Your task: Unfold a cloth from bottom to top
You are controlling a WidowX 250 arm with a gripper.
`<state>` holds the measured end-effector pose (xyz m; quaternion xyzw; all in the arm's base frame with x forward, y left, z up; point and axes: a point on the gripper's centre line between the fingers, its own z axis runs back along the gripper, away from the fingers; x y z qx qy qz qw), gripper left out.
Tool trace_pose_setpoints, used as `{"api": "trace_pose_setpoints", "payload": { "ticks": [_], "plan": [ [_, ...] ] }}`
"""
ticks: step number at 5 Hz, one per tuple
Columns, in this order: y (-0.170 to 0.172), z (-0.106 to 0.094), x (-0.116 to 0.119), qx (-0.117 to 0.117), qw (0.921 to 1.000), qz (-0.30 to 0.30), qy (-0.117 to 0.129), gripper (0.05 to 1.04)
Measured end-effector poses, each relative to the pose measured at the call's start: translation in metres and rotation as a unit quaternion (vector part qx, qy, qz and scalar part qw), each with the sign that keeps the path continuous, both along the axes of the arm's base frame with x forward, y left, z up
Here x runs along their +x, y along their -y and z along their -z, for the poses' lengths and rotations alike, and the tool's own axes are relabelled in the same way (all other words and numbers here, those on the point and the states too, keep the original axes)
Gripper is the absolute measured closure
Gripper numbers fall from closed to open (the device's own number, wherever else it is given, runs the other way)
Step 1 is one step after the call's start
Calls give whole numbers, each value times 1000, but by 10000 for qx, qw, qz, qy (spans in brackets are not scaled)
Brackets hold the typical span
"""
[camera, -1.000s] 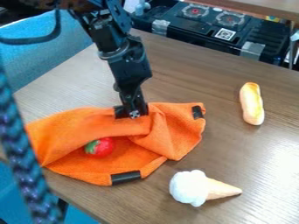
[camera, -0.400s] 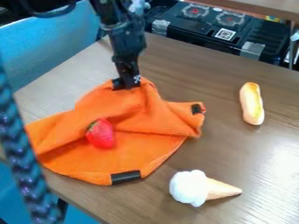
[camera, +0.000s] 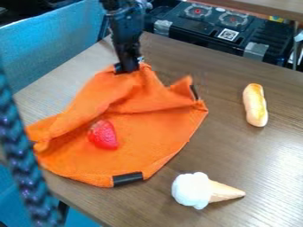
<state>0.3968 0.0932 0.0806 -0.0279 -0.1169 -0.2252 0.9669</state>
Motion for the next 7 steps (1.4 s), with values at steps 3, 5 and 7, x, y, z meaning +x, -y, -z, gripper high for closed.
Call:
{"api": "trace_pose_setpoints", "payload": {
  "ticks": [3, 5, 7],
  "plan": [
    [-38, 17, 34, 88, 9976, -633, -266, 1015],
    [-58, 19, 40, 59, 9966, -753, -333, 1015],
    [-78, 14, 41, -41, 9948, -1010, -79, 1015]
  ]
}}
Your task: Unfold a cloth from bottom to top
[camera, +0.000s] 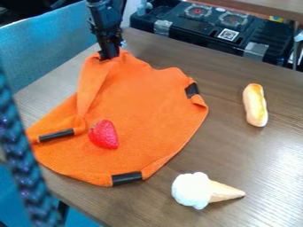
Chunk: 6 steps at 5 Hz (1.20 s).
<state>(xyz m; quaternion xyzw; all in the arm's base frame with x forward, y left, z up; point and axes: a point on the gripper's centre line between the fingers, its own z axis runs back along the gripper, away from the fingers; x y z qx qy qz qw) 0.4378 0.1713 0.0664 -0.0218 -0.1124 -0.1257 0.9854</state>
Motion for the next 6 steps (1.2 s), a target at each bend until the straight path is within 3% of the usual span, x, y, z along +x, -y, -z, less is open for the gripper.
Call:
{"api": "trace_pose_setpoints", "payload": {
  "ticks": [3, 4, 5, 6],
  "plan": [
    [-34, -11, -5, 38, 9987, -465, 203, 988],
    [-40, -19, -4, 171, 9981, -534, 244, 823],
    [-47, -18, -4, 385, 9971, -616, 236, 545],
    [-47, 3, -5, 298, 9977, -607, -29, 243]
  ]
}}
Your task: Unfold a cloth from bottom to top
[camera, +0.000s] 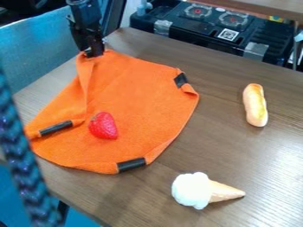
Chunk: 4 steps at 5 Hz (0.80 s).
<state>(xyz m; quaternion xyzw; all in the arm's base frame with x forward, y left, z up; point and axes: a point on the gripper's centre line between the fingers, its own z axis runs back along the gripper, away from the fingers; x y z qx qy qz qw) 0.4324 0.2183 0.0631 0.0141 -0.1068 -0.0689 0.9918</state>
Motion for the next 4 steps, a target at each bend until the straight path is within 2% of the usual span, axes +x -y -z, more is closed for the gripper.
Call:
{"api": "trace_pose_setpoints", "payload": {
  "ticks": [1, 2, 3, 4],
  "plan": [
    [-3, -4, 4, 7, 10000, 30, 8, 77],
    [4, 10, -3, -83, 9999, 116, -43, 82],
    [19, -22, -17, -44, 9987, 335, 383, 83],
    [43, -49, -42, -74, 9948, 688, 752, 83]
  ]
}}
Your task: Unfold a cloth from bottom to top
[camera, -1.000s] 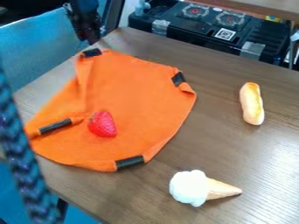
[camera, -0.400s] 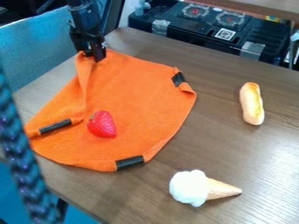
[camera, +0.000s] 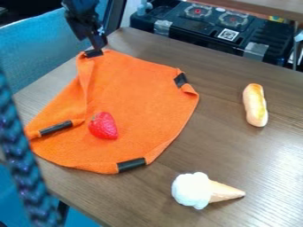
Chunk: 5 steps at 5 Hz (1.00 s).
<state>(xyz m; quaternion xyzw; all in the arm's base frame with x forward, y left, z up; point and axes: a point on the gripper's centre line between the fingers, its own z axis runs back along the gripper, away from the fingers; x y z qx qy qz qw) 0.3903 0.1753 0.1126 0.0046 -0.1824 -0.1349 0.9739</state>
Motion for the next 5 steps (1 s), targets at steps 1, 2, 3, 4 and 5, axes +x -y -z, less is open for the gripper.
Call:
{"api": "trace_pose_setpoints", "payload": {
  "ticks": [1, 2, 3, 4, 5],
  "plan": [
    [25, -7, -27, 130, 9987, 467, 146, 83],
    [56, 13, -53, 238, 9945, 1010, -164, 83],
    [72, 35, -78, -86, 9904, 1226, -634, 83],
    [90, 31, -108, -198, 9884, 1354, -665, 83],
    [101, 16, -136, 125, 9895, 1285, -647, 83]
  ]
}}
